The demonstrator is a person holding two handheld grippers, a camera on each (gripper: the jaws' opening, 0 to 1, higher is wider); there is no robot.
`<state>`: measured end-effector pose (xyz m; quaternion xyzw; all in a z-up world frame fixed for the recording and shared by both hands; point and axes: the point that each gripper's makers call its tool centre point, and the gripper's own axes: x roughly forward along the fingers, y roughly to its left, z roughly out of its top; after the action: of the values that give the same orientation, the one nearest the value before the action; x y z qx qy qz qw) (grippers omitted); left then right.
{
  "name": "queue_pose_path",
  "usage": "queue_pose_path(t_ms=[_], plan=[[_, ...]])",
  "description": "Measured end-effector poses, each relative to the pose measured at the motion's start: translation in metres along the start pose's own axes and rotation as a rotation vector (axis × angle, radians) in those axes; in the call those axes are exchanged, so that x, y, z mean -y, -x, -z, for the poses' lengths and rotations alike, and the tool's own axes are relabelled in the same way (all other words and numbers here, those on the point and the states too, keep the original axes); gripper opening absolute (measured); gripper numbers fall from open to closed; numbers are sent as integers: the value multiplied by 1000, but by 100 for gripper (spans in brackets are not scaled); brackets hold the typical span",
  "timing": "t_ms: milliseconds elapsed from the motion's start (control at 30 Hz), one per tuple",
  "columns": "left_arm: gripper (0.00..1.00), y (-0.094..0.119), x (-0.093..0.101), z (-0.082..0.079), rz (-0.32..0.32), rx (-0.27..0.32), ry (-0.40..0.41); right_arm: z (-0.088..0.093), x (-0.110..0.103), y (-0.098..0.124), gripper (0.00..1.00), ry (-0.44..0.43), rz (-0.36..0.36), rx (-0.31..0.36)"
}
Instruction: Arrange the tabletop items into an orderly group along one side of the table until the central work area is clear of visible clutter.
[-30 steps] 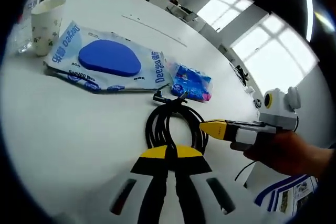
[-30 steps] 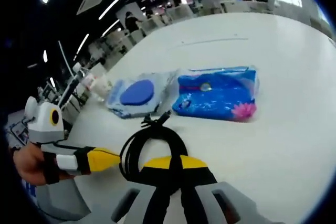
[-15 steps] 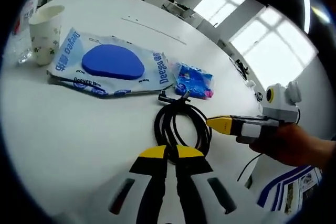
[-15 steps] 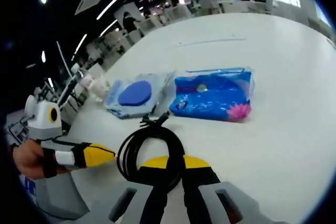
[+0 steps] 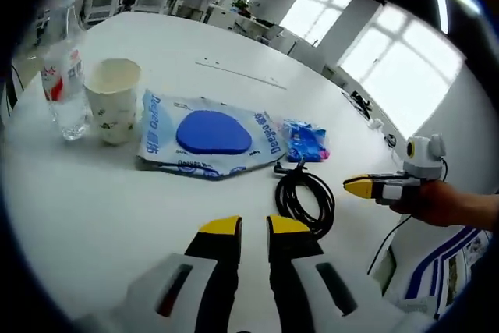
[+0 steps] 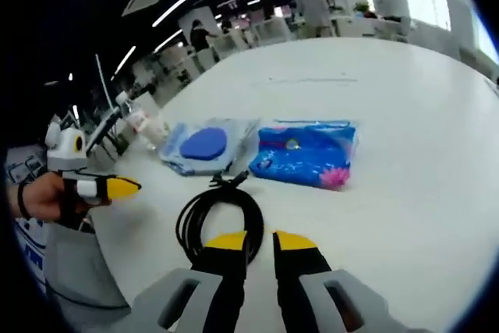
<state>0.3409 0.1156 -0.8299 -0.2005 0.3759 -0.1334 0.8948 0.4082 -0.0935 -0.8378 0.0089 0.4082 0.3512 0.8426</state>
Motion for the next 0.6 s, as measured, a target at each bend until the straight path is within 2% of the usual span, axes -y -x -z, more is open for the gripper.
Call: queue_pose_path(t_ms=[133, 167, 233, 267, 333, 367, 433, 533, 600], plan=[[12, 37, -24, -14, -33, 50, -27, -10, -5, 16, 17, 40, 2, 26], [13, 45, -28, -16, -39, 58, -37, -15, -7, 27, 19, 52, 2, 35], [15, 57, -46, -22, -56, 84, -49, -17, -5, 29, 22, 64, 4, 54], [15, 65, -57, -26, -64, 100, -51, -18, -5, 32, 24, 68, 4, 69], [17, 87, -60, -32, -80, 119, -57, -20, -8, 40, 27, 75, 5, 88], [18, 91, -62, -33, -82, 124, -58, -20, -8, 43, 28, 77, 5, 93], [20, 105, -85, -38, -101, 147, -62, -21, -12, 53, 31, 80, 5, 97], [25, 129, -91, -44, -120, 170, -72, -20, -12, 57, 36, 102, 5, 94], [28, 144, -102, -47, -139, 181, -97, -17, -18, 66, 41, 112, 2, 100]])
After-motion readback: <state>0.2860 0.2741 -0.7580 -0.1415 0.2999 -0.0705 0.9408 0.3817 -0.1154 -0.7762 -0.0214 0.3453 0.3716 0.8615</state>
